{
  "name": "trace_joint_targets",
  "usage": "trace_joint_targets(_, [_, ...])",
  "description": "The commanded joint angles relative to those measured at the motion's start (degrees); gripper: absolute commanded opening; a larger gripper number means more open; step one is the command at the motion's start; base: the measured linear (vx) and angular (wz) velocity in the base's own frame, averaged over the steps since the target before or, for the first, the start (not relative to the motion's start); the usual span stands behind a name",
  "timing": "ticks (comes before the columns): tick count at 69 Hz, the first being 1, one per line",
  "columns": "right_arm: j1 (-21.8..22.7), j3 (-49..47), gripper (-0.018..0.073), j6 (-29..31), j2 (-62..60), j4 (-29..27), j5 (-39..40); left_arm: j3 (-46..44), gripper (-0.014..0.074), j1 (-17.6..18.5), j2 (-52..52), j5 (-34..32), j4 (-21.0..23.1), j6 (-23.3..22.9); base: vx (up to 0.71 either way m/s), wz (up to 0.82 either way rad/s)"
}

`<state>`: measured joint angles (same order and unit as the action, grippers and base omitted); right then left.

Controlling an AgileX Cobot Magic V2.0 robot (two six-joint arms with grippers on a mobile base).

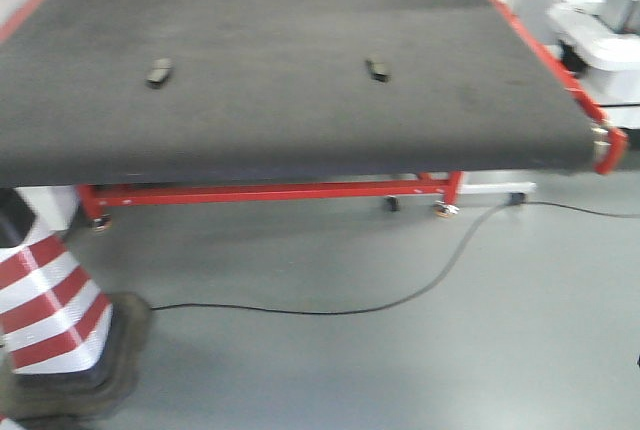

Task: Move and align brake pads A on conveyor
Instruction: 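Back the base away from the conveyor and turn toward the aisle, then drive along the yellow floor line past the green floor sign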

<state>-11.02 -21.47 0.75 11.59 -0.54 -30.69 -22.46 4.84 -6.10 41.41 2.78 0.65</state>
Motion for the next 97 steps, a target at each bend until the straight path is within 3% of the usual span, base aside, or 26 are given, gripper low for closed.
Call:
trace_joint_targets(1, [0.2,-1.5,0.0505,0.7,0.9,0.5,4.2,-1.4,0.0439,0.3,-0.9,-4.3,0.3,0.0,-0.13,-0.47])
trace_joint_targets(97, [0.2,-1.5,0.0505,0.7,0.8,0.5,4.1,-1.4,0.0439,0.3,-0.9,-4.3,0.3,0.0,-0.13,-0.81])
